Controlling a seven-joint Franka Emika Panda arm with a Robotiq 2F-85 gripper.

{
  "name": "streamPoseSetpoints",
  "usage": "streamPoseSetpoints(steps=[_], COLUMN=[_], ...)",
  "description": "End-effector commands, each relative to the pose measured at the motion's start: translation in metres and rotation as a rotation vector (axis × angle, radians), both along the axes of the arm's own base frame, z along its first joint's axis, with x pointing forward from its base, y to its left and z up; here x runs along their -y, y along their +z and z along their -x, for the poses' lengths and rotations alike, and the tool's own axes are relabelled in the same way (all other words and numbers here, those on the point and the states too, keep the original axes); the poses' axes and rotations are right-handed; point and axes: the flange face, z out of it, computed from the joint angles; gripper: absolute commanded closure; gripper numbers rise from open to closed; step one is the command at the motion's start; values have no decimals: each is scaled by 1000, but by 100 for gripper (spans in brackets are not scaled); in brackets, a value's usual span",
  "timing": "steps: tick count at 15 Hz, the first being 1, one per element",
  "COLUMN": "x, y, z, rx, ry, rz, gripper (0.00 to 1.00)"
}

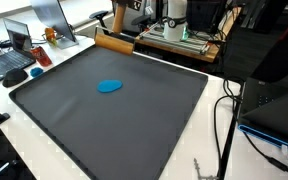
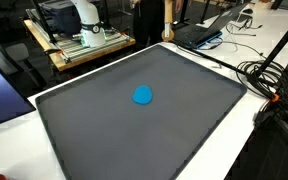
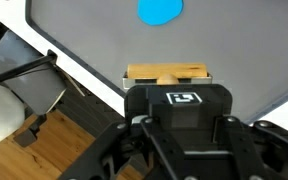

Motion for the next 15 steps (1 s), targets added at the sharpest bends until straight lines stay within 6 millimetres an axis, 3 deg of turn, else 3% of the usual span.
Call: streamPoseSetpoints(steps=[1,7,15], x=[-40,-100,-128], y=[1,-37,-107], z=[-3,-9,-33], rx=[29,0,-135], ry=[7,64,49], rz=[131,291,342], gripper=[78,78,78])
